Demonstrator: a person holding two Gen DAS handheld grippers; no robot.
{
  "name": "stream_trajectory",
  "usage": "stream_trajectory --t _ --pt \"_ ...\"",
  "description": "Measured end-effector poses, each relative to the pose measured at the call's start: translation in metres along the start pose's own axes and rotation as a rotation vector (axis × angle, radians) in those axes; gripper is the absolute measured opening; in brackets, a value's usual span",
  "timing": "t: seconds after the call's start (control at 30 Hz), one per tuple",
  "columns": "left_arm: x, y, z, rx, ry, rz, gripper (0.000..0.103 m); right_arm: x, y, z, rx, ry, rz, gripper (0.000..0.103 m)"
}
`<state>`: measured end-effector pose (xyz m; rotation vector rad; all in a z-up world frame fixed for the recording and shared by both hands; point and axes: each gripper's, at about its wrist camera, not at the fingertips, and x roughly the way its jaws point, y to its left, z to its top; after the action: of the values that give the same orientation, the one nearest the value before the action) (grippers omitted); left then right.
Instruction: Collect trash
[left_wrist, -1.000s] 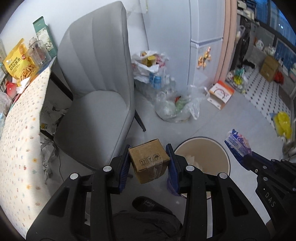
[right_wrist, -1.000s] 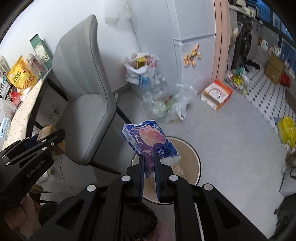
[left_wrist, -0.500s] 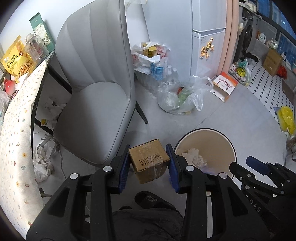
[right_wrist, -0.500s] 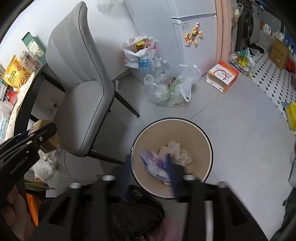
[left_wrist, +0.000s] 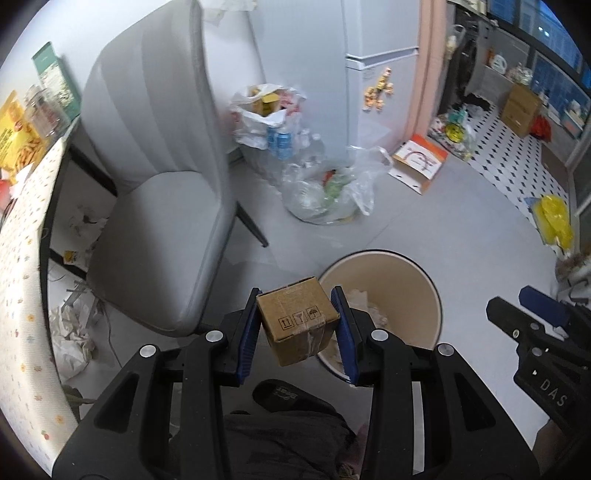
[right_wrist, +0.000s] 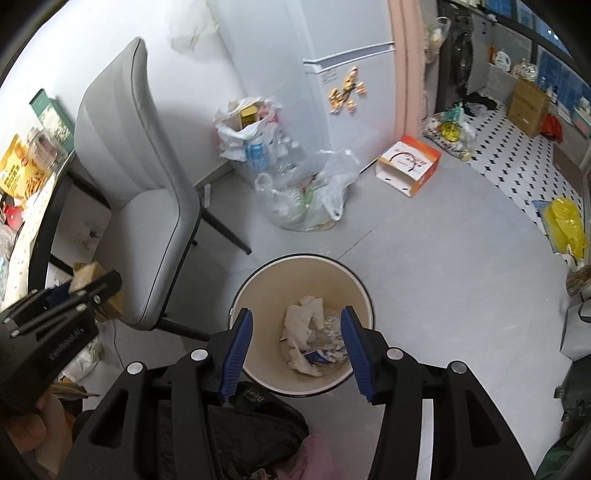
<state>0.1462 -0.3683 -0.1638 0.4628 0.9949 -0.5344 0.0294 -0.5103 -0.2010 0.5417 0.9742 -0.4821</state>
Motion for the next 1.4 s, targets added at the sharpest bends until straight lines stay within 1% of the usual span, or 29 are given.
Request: stream_trajectory --t 0.1,0.13,0.17,0.23,0.27,0.33,0.4,0.57,0.77,0.87,1.03,1.2,1.3,1.33,1.4 --pt "0.002 -0.012 0.0 0.012 0.015 -0.042 0.039 -0.006 -0.011 0.0 0.012 -0.009 -0.013 0.052" --pt "0.003 -0.015 0.0 0.018 0.02 -0.05 0.042 -0.007 -0.015 0.0 0.021 -0.01 -0.018 0.052" --pt "0.004 -0.017 0.001 0.018 0.021 -0.053 0.05 -0.009 -0.019 0.0 0.028 -0.012 -0.022 0.052" --pt "0.004 -0.019 0.001 0.01 0.018 -0.066 0.058 -0.011 -0.024 0.0 0.038 -0.015 -0.027 0.052" --pt "0.003 -0.02 0.002 0.007 0.017 -0.066 0.064 -0.011 -0.026 -0.001 0.04 -0.016 -0.029 0.052" --pt "0.001 -0.02 0.002 0.003 0.01 -0.07 0.072 -0.012 -0.028 -0.001 0.044 -0.017 -0.029 0.052" --pt "-0.001 -0.018 0.003 0.002 0.001 -0.06 0.075 -0.013 -0.03 0.0 0.041 -0.018 -0.027 0.052" --pt "-0.009 -0.007 0.005 -0.02 -0.016 -0.053 0.085 -0.016 -0.024 0.001 0.028 -0.025 -0.019 0.052" --pt "-0.027 0.013 0.007 -0.055 -0.052 -0.032 0.088 -0.029 -0.01 0.004 0.009 -0.047 -0.009 0.055" --pt "-0.04 0.023 0.007 -0.073 -0.076 -0.023 0.089 -0.04 0.002 0.006 -0.009 -0.061 0.0 0.059" --pt "-0.068 0.046 0.007 -0.112 -0.134 -0.01 0.093 -0.07 0.024 0.009 -0.044 -0.115 0.0 0.077" --pt "-0.1 0.069 0.005 -0.156 -0.199 -0.001 0.095 -0.104 0.048 0.012 -0.077 -0.175 0.0 0.087" --pt "-0.125 0.086 -0.001 -0.199 -0.251 0.013 0.095 -0.128 0.062 0.013 -0.093 -0.224 -0.004 0.093" --pt "-0.131 0.091 -0.002 -0.206 -0.263 0.016 0.097 -0.138 0.066 0.014 -0.091 -0.241 0.006 0.095" --pt "-0.146 0.099 -0.007 -0.221 -0.292 0.028 0.097 -0.149 0.072 0.015 -0.089 -0.255 0.021 0.095"
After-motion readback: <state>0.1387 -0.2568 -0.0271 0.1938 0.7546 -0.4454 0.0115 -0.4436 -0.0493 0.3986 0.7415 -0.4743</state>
